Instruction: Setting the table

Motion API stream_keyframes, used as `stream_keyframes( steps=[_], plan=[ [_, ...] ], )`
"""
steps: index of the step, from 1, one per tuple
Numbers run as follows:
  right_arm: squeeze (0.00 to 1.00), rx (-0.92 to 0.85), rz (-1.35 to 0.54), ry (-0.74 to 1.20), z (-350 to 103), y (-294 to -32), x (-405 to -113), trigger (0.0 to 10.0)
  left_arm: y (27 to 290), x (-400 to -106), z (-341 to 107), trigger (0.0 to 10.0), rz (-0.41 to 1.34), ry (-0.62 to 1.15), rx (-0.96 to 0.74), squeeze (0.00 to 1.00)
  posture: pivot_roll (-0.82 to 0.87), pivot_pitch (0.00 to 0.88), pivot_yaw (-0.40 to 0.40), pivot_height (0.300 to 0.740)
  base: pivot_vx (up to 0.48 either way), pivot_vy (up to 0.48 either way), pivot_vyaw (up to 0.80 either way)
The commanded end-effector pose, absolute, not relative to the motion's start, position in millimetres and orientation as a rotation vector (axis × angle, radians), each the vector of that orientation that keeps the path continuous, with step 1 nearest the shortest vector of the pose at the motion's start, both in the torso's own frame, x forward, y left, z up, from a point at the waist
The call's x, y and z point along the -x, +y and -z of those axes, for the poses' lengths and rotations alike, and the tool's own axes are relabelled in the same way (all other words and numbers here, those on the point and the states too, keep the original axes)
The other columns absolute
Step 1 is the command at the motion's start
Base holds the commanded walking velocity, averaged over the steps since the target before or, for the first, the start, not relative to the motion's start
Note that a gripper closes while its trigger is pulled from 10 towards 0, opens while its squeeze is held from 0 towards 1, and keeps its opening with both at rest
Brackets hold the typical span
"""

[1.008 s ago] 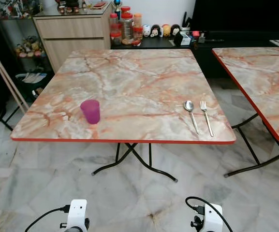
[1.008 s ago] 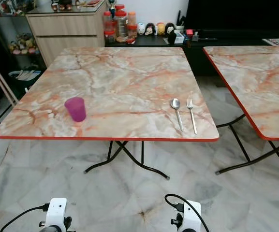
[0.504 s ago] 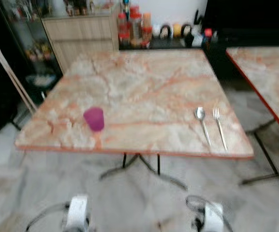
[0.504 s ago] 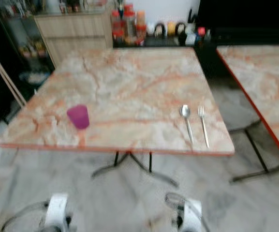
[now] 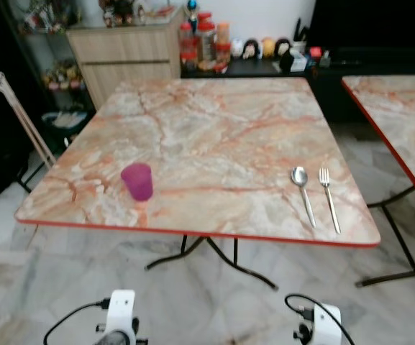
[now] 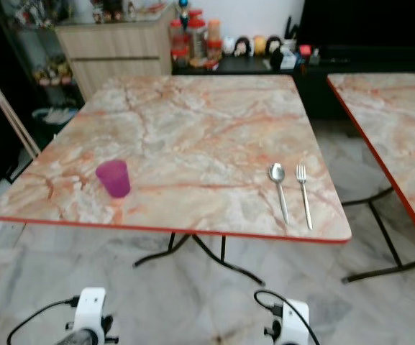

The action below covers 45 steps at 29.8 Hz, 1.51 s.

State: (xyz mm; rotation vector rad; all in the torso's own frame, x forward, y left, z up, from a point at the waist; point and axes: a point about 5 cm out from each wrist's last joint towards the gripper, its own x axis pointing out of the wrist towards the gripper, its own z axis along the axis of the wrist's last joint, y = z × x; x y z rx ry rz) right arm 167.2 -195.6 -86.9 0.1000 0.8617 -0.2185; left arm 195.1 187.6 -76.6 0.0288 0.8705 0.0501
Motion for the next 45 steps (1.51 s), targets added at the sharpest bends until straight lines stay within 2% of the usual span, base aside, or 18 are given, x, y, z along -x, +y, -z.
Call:
stream_keyframes(
  steps=[1, 9, 15, 22, 26, 33, 45],
  plan=[
    [0.0, -0.112, 0.221, 0.86, 87.3, -192.6, -166.9, 10.0, 189.7, -196.2, 75.8, 10.0, -0.049, 0.868, -0.035, 0.0, -0.04, 0.0, 0.014, 0.74, 0.0, 0.0, 0.0],
    [0.0, -0.097, 0.227, 0.838, 85.9, -197.1, -166.9, 10.0, 187.3, -193.9, 77.3, 10.0, -0.041, 0.877, -0.037, 0.0, -0.05, 0.0, 0.014, 0.74, 0.0, 0.0, 0.0],
    [0.0, 0.058, 0.084, 0.747, 79.8, -195.3, -170.2, 10.0, 190.3, -191.9, 77.9, 10.0, -0.044, 0.88, -0.053, 0.0, -0.05, 0.0, 0.016, 0.74, 0.0, 0.0, 0.0],
    [0.0, 0.115, 0.097, 0.601, 70.1, -205.9, -166.1, 10.0, 193.5, -191.3, 77.7, 10.0, -0.038, 0.882, -0.065, 0.0, -0.06, 0.0, 0.027, 0.74, 0.0, 0.0, 0.0],
    [0.0, 0.118, 0.1, 0.591, 69.6, -206.1, -165.3, 10.0, 193.7, -191.2, 77.7, 10.0, -0.038, 0.882, -0.065, 0.0, -0.06, 0.0, 0.027, 0.74, 0.0, 0.0, 0.0],
    [0.0, 0.174, 0.111, 0.416, 56.1, -203.9, -156.2, 10.0, 193.7, -192.1, 77.2, 10.0, -0.036, 0.879, -0.064, 0.0, -0.08, 0.0, 0.032, 0.74, 0.0, 0.0, 0.0],
    [0.0, 0.231, 0.043, 0.186, 18.9, -194.2, -198.9, 10.0, 191.3, -193.1, 76.9, 10.0, -0.037, 0.871, -0.056, 0.0, -0.08, 0.0, 0.027, 0.74, 0.0, 0.0, 0.0]
  ],
)
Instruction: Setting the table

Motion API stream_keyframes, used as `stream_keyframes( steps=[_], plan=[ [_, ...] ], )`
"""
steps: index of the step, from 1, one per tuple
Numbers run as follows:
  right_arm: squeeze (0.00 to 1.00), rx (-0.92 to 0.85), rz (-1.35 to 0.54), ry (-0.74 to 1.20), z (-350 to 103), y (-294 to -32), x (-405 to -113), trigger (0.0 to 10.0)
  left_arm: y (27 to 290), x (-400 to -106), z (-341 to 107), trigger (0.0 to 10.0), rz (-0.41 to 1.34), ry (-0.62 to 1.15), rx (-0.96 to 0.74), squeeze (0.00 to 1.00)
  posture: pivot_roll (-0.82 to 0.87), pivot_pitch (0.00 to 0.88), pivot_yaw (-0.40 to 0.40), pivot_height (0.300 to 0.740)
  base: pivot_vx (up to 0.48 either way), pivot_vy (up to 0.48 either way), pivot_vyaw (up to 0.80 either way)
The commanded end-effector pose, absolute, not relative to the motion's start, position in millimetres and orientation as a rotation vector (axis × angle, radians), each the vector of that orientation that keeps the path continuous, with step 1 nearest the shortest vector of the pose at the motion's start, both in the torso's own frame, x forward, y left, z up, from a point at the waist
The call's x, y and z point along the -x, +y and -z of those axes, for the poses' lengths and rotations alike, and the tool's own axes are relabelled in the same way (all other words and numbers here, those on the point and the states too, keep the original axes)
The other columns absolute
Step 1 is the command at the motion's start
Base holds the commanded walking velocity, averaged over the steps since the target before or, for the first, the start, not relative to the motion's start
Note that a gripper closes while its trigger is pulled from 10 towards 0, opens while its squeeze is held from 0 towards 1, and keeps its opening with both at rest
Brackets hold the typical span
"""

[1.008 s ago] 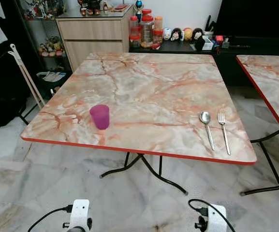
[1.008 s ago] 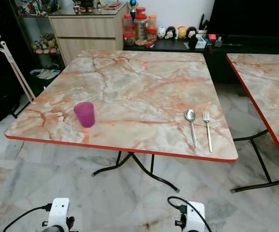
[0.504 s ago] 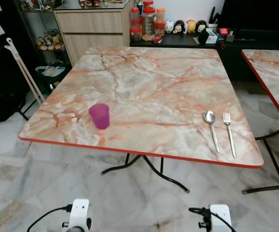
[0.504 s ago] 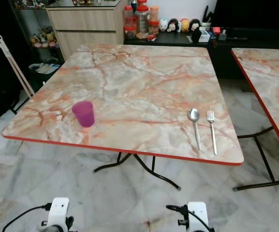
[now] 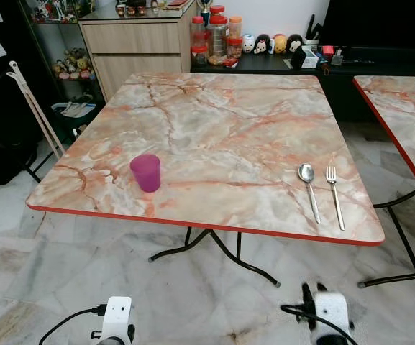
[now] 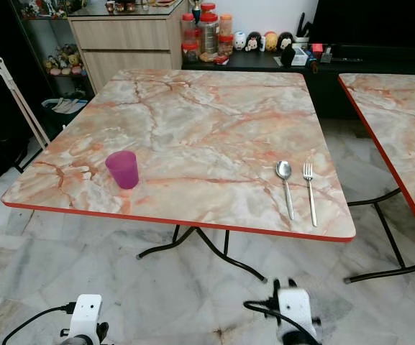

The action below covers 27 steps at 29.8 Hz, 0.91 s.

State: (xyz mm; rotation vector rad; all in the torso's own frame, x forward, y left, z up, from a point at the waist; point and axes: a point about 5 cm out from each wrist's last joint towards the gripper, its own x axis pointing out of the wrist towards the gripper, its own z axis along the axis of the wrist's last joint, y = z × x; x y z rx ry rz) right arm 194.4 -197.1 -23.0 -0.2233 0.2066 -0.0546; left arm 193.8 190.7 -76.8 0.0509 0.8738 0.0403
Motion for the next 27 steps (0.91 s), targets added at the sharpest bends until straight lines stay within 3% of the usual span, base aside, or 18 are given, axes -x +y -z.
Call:
stream_keyframes(
  steps=[1, 14, 27],
  plan=[
    [0.0, 0.231, 0.043, 0.186, 18.9, -194.2, -198.9, 10.0, 191.3, -193.1, 76.9, 10.0, -0.037, 0.871, -0.056, 0.0, -0.08, 0.0, 0.027, 0.74, 0.0, 0.0, 0.0],
    [0.0, 0.234, 0.037, -0.027, -30.1, -183.2, -240.2, 10.0, 189.7, -194.8, 76.3, 10.0, -0.034, 0.867, -0.055, 0.0, -0.08, 0.0, 0.033, 0.74, 0.0, 0.0, 0.0],
    [0.0, 0.105, 0.188, 0.046, -36.5, -193.3, -277.1, 10.0, 184.4, -199.0, 75.0, 10.0, -0.014, 0.865, -0.05, 0.0, -0.09, 0.0, 0.048, 0.74, 0.0, 0.0, 0.0]
  ],
)
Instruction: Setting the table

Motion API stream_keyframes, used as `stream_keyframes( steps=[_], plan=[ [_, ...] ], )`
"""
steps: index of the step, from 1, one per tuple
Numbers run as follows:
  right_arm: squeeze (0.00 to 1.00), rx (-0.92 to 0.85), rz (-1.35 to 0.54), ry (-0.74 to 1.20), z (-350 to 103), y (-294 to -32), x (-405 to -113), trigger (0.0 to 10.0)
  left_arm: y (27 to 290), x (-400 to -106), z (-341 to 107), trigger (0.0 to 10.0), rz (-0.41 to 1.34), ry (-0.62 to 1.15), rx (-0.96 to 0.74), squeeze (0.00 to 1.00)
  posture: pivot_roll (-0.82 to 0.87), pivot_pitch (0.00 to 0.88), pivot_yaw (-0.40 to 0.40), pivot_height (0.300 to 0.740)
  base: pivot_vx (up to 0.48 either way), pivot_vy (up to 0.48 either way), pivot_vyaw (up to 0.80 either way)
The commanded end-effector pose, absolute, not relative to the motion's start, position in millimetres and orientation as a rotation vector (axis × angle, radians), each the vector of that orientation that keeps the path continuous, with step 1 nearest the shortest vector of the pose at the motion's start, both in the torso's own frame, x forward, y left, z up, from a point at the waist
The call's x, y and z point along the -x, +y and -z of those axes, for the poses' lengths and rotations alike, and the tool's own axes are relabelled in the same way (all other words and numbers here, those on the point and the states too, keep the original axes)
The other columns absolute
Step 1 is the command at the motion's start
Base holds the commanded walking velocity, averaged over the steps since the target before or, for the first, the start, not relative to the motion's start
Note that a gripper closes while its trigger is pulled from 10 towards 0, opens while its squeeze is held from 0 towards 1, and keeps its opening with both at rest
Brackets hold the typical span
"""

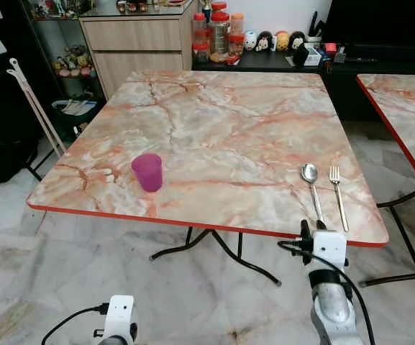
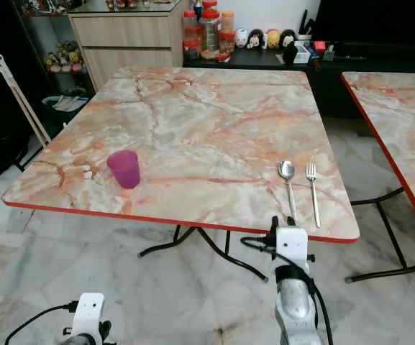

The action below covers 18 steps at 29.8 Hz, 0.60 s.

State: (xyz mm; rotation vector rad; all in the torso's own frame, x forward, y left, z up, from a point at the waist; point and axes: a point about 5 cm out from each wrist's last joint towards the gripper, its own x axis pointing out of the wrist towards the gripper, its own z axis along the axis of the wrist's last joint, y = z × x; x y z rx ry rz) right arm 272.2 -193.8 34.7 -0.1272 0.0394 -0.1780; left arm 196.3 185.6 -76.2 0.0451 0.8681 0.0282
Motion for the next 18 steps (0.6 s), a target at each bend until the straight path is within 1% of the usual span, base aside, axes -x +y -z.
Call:
stream_keyframes(
  steps=[1, 8, 17, 18],
  plan=[
    [0.0, 0.11, 0.177, 0.037, -39.8, -191.5, -281.7, 10.0, 183.8, -199.5, 74.9, 10.0, -0.013, 0.865, -0.049, 0.0, -0.09, 0.0, 0.048, 0.74, 0.0, 0.0, 0.0],
    [0.0, 0.106, 0.116, -0.028, -56.1, -179.5, -299.6, 10.0, 182.4, -202.2, 73.6, 10.0, -0.011, 0.86, -0.043, 0.0, -0.08, 0.0, 0.034, 0.74, 0.0, 0.0, 0.0],
    [0.0, 0.067, 0.13, -0.061, -63.8, -178.4, -305.3, 10.0, 181.9, -201.0, 74.3, 10.0, -0.009, 0.863, -0.045, 0.0, -0.08, 0.0, 0.034, 0.74, 0.0, 0.0, 0.0],
    [0.0, 0.065, 0.133, -0.062, -64.2, -179.4, -305.8, 10.0, 181.1, -200.4, 74.8, 10.0, -0.004, 0.866, -0.049, 0.0, -0.08, 0.0, 0.036, 0.74, 0.0, 0.0, -0.68]
  ],
)
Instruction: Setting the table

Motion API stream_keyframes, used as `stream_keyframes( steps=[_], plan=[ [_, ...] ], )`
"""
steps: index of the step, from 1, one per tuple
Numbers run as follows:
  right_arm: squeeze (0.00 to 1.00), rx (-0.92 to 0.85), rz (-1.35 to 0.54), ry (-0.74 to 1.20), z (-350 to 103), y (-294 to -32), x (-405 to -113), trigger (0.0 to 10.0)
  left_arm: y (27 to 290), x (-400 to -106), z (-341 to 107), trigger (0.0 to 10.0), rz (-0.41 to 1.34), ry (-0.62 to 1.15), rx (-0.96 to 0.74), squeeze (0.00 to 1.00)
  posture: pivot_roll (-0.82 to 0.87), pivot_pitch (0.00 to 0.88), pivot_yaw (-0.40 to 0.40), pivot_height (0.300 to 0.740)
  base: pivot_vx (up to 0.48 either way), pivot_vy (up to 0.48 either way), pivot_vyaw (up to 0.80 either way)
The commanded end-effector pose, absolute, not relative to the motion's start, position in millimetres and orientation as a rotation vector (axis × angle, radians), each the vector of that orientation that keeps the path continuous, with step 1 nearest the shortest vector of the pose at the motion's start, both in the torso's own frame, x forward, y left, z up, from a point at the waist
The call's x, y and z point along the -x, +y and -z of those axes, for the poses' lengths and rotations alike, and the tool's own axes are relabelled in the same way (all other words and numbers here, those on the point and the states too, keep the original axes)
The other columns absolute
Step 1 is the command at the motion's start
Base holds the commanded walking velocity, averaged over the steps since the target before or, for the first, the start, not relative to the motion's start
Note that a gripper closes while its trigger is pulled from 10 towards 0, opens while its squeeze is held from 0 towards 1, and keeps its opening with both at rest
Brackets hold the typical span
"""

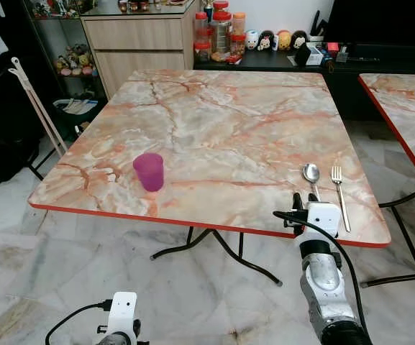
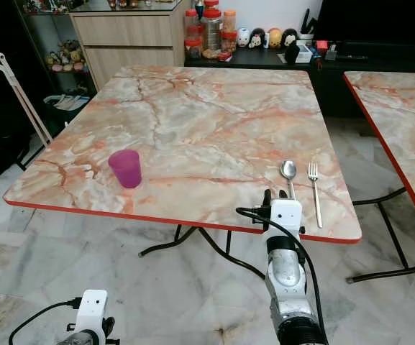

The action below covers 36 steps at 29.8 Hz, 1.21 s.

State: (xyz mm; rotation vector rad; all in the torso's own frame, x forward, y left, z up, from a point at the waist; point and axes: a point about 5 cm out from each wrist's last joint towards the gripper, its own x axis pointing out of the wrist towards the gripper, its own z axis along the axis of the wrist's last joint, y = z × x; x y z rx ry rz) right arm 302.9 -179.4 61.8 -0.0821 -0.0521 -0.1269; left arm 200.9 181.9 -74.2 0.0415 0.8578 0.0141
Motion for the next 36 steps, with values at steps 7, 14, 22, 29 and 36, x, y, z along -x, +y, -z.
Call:
stream_keyframes(
  steps=[7, 14, 22, 29, 36],
  plan=[
    [0.0, 0.084, 0.136, -0.064, -64.7, -181.7, -306.8, 10.0, 179.3, -201.5, 74.5, 10.0, 0.006, 0.866, -0.056, 0.0, -0.08, 0.0, 0.032, 0.74, 0.174, 0.0, -0.23],
    [0.0, 0.053, 0.143, -0.058, -64.8, -179.7, -309.1, 10.0, 181.0, -204.1, 73.0, 10.0, -0.008, 0.86, -0.048, 0.0, -0.08, 0.0, 0.029, 0.74, 0.246, 0.0, -0.21],
    [0.0, 0.059, 0.123, -0.081, -68.5, -175.3, -311.7, 10.0, 184.9, -202.4, 73.5, 10.0, -0.038, 0.865, -0.034, 0.0, -0.07, 0.0, 0.021, 0.74, 0.155, 0.0, -0.37],
    [0.0, 0.043, 0.124, -0.087, -70.7, -173.4, -314.0, 10.0, 188.1, -201.1, 73.8, 10.0, -0.042, 0.867, -0.04, 0.0, -0.06, 0.0, 0.022, 0.74, 0.0, 0.0, 0.0],
    [0.0, 0.044, 0.121, -0.083, -69.2, -173.6, -313.2, 10.0, 188.3, -199.7, 74.5, 10.0, -0.047, 0.87, -0.037, 0.0, -0.06, 0.0, 0.02, 0.74, 0.0, 0.0, 0.0]
  ],
)
